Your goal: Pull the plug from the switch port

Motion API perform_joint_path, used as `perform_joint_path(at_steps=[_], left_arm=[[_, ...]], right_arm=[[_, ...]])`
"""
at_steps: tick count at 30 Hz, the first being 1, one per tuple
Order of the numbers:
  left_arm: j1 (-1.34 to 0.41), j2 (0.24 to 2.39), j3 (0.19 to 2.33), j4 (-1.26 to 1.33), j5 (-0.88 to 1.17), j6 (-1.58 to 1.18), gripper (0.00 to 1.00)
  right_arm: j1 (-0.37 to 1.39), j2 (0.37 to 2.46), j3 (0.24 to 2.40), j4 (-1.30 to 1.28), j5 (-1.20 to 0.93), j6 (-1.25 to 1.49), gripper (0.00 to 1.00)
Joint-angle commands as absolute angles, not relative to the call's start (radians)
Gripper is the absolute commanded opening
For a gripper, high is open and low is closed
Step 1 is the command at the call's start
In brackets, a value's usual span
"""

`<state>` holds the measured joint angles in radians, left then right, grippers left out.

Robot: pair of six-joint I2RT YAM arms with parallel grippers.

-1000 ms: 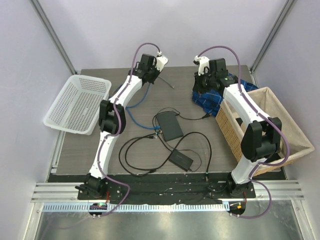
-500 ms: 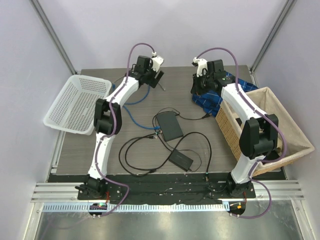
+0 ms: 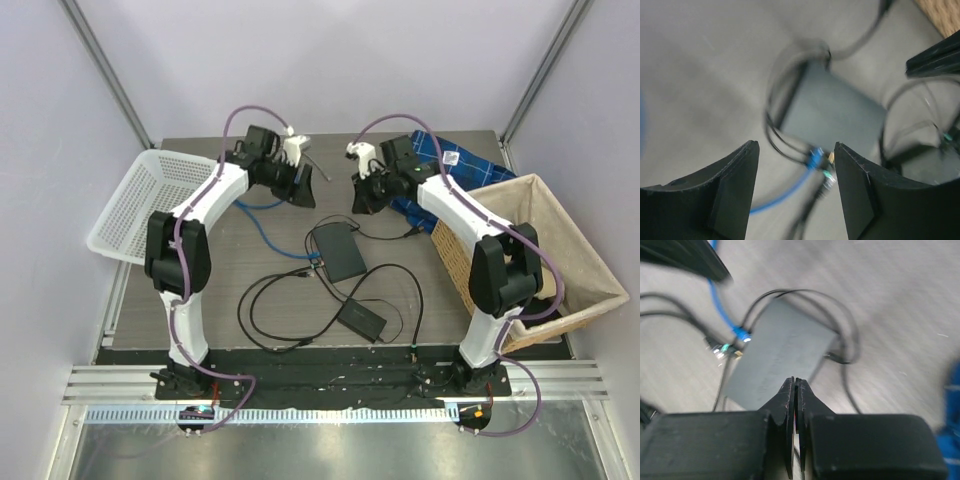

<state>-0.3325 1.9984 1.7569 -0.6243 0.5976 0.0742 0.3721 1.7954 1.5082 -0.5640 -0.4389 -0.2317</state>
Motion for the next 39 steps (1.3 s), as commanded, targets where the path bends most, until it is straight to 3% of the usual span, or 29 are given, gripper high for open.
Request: perform_joint_path(at_steps=[1, 15, 39], left_arm=[[-0.321, 2.045, 1.64, -0.696, 0.818, -0.043, 0.66], [-0.321, 2.161, 1.575, -0.69, 0.966, -0.04, 0.58], [-0.322, 2.25, 1.611, -0.739, 0.979, -0.011, 0.51]], right_arm=[[0.406, 1.83, 1.5, -0.587, -0.529, -0.296, 0.05], [0.463, 1.931, 1.434, -0.592, -0.56, -0.273, 0.01], [0.466, 2.014, 1.374, -0.543, -0.468, -0.201, 0.01]])
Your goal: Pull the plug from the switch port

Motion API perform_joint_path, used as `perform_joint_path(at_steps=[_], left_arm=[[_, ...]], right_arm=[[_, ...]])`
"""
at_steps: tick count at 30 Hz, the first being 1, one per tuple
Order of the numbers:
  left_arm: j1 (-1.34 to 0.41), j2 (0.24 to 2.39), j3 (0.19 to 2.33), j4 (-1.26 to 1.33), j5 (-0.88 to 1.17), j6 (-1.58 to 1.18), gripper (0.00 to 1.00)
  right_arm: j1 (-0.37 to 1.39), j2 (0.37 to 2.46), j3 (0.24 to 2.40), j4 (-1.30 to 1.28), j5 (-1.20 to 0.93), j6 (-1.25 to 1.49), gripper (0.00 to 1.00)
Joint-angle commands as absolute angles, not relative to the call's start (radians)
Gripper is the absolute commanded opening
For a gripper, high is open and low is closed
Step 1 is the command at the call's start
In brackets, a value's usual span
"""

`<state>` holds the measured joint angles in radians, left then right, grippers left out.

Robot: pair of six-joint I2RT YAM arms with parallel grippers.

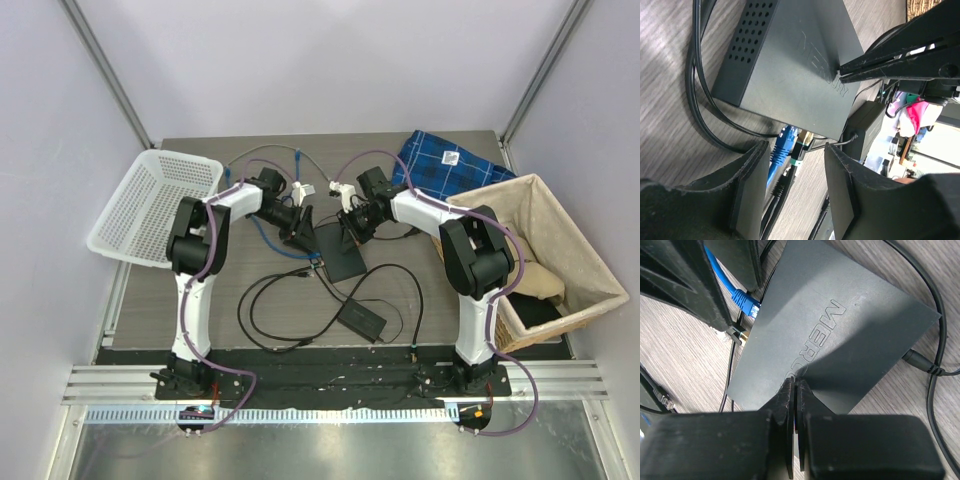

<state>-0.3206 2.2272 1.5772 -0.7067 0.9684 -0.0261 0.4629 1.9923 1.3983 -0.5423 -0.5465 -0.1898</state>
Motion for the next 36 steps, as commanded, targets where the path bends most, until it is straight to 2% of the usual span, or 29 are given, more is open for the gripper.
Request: perform_joint_path(at_steps=[1, 7, 17, 30, 36], left_arm=[[-0.322, 2.253, 1.614, -0.739, 0.98, -0.009, 0.51], [-0.33, 2.264, 1.626, -0.773, 0.971, 0.04, 0.5], [-0.336, 2.247, 1.657, -0.873, 0.832, 0.163, 0.52], [-0.337, 2.264, 1.663, -0.956, 0.888, 0.215, 0.52], [-0.339, 2.298, 1.666, -0.905, 0.922, 0.126, 0.52]], right_arm=[[0.466, 2.013, 1.373, -0.545, -0.468, -0.201, 0.01], [0.466, 2.01, 1.362, -0.54, -0.468, -0.195, 0.01], [0.465, 2.017, 1.374, -0.537, -0.463, -0.192, 0.01], [0.466, 2.014, 1.365, -0.535, -0.456, -0.193, 0.01], [0.466, 2.011, 1.367, -0.532, -0.453, -0.193, 0.01]])
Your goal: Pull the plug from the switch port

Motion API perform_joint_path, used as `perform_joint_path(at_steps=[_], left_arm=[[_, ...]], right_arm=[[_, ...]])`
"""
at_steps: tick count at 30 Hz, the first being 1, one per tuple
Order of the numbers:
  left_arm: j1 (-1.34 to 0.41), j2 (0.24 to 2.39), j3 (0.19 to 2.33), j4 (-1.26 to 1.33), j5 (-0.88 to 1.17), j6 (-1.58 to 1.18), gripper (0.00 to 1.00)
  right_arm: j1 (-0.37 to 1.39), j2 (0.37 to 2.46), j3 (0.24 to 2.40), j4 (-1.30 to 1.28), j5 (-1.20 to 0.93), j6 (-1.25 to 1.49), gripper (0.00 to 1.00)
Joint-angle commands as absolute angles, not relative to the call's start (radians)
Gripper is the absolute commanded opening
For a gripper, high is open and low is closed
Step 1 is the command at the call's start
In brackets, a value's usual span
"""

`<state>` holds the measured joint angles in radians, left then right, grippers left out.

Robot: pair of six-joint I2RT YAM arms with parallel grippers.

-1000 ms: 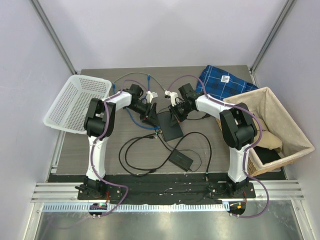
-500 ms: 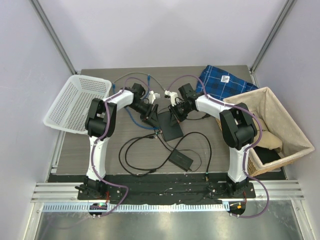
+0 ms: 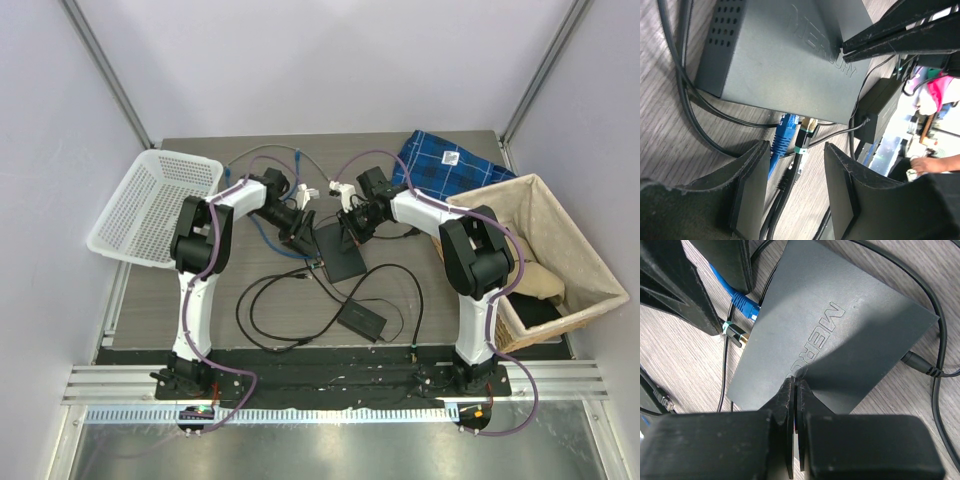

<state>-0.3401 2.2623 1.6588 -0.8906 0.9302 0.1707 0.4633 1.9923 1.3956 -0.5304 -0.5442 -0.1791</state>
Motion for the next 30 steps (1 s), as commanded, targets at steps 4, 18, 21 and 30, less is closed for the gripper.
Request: perform_joint_path(at_steps=[4, 18, 21, 30], left_arm=[[-0.341, 2.319, 1.678, -0.859, 0.922, 0.039, 0.52], [-0.315, 2.309, 1.712, -0.935, 0.83, 0.033, 0.52], [-0.255, 2.261, 1.643, -0.971, 0.792, 0.089, 0.52], [-0.206, 2.204, 1.667, -0.856, 0.939, 0.006, 0.51]], right_arm=[[0.466, 2.005, 1.361, -0.534, -0.448, -0.195, 0.01], [0.465, 1.971, 1.342, -0.529, -0.411, -0.21, 0.01], [0.466, 1.965, 1.341, -0.529, -0.402, -0.219, 0.01], [0.466, 1.971, 1.342, -0.526, -0.41, -0.215, 0.01]])
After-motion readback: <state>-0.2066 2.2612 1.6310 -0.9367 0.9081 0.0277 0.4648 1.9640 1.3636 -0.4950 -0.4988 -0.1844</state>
